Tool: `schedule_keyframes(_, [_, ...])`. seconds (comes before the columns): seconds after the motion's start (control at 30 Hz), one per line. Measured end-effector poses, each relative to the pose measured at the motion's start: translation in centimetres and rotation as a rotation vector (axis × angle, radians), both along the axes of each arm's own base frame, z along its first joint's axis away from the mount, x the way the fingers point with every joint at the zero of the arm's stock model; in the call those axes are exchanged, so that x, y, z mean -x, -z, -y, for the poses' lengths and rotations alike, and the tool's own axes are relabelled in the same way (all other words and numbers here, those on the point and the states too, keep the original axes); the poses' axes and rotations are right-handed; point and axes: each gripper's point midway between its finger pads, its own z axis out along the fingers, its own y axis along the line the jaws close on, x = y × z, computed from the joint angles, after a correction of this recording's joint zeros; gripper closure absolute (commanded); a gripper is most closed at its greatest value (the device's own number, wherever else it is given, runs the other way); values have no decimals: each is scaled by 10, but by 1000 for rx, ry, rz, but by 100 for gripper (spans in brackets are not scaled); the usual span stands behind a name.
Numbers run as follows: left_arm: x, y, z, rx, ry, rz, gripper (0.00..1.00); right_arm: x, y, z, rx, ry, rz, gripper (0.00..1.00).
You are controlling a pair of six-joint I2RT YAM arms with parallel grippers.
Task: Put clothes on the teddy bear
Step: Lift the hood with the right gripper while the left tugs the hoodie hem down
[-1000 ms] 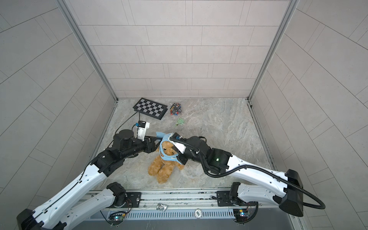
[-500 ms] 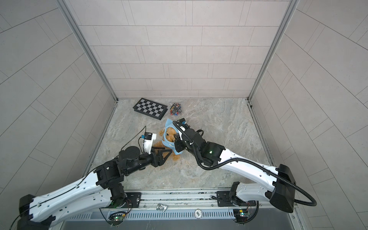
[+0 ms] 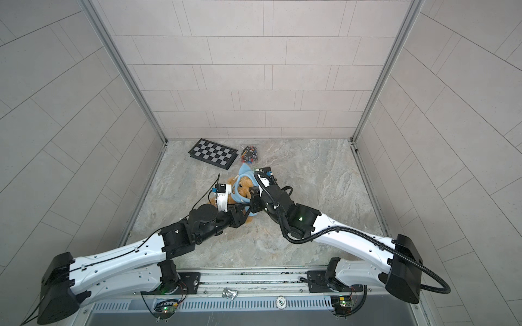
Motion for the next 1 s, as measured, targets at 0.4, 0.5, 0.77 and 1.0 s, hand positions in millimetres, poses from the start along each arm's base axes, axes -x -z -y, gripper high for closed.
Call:
schedule_keyframes(0.4, [-2,20,13,14,-15,-46,96,-1,0,3,-58,27,-4,100])
schedule_keyframes(0.5, [-4,25,15,3,-15,-44,100,-2,-3,5,-84,28,-13,100])
schedule_keyframes(0.77, [-19,77,-1,-93,-83,-78,100,5,7,9,-189,-29,-121,100])
schedule_keyframes(1.0, [-31,86,-20,-105,-154,-78,100,-2,-1,24,-366,-49,-201,100])
